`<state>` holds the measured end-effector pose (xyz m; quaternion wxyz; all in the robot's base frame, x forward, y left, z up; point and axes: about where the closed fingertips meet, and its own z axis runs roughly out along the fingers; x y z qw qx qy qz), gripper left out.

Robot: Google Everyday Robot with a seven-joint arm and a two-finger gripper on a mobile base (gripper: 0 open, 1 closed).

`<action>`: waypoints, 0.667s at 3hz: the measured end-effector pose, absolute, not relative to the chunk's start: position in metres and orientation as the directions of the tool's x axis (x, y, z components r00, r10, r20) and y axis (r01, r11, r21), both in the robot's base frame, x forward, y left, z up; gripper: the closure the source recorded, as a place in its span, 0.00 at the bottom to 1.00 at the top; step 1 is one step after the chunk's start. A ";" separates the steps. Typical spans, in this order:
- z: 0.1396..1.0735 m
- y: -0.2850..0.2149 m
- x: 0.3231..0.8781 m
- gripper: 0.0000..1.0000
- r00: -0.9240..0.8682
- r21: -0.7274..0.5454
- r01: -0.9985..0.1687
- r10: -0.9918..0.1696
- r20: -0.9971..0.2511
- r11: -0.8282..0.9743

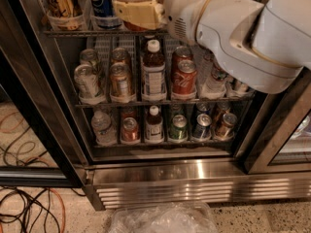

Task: Pick coke can from top shelf of fridge

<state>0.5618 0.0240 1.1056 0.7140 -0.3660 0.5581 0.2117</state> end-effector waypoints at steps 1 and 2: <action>1.097 0.023 0.550 1.00 0.255 -0.257 -0.744 -0.094 -0.962 0.617; 1.086 0.019 0.537 1.00 0.221 -0.233 -0.757 -0.096 -0.971 0.611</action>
Offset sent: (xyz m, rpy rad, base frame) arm -0.0359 -0.0175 -0.0393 0.0017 0.1313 0.0442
